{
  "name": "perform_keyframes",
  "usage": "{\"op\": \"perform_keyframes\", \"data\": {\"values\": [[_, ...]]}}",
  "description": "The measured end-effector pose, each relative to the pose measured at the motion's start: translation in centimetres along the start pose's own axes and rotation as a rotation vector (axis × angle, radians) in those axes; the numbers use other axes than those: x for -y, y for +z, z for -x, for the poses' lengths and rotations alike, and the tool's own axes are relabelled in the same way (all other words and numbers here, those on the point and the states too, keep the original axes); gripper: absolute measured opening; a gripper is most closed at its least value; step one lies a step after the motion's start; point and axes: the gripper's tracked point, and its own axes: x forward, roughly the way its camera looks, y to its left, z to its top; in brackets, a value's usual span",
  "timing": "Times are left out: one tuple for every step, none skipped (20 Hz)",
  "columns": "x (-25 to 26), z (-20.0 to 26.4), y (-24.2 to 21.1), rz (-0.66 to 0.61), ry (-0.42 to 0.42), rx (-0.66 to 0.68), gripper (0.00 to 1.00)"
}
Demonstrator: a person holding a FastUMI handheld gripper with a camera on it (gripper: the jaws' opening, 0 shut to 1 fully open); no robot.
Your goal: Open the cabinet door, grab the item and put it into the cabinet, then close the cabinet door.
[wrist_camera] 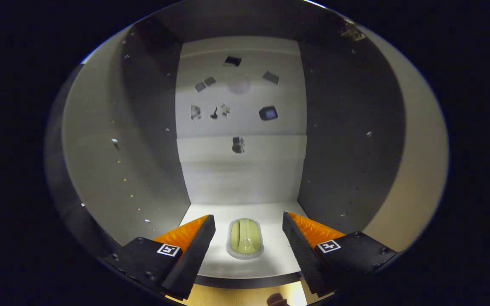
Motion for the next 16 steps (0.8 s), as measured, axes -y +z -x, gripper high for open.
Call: {"op": "perform_keyframes", "data": {"values": [[0.0, 1.5, 1.1, 0.002, 0.000, 0.034, 1.00], [0.1, 3.2, 2.2, 0.002, -0.002, 0.068, 1.00], [-0.1, 5.4, 3.6, -0.002, 0.002, 0.109, 1.00], [-0.2, 6.9, 4.3, -0.004, 0.008, 0.135, 1.00], [-0.2, 8.9, 5.1, -0.005, 0.011, 0.163, 1.00], [-0.2, 11.0, 5.8, -0.003, 0.019, 0.190, 1.00], [-0.1, 13.0, 6.3, -0.002, 0.019, 0.216, 1.00], [0.2, 15.2, 6.6, 0.001, 0.022, 0.238, 0.99], [0.7, 17.8, 6.9, 0.006, 0.016, 0.272, 0.99], [1.1, 19.4, 7.1, 0.011, 0.008, 0.295, 0.99], [1.7, 21.4, 7.1, 0.016, -0.003, 0.323, 0.99], [2.3, 23.5, 7.2, 0.024, -0.013, 0.348, 0.99], [3.0, 25.5, 7.1, 0.035, -0.025, 0.372, 0.99], [3.7, 27.5, 6.9, 0.047, -0.035, 0.385, 0.99], [4.3, 29.4, 6.4, 0.053, -0.042, 0.391, 0.99], [4.9, 31.4, 5.9, 0.046, -0.049, 0.392, 0.99]]}}
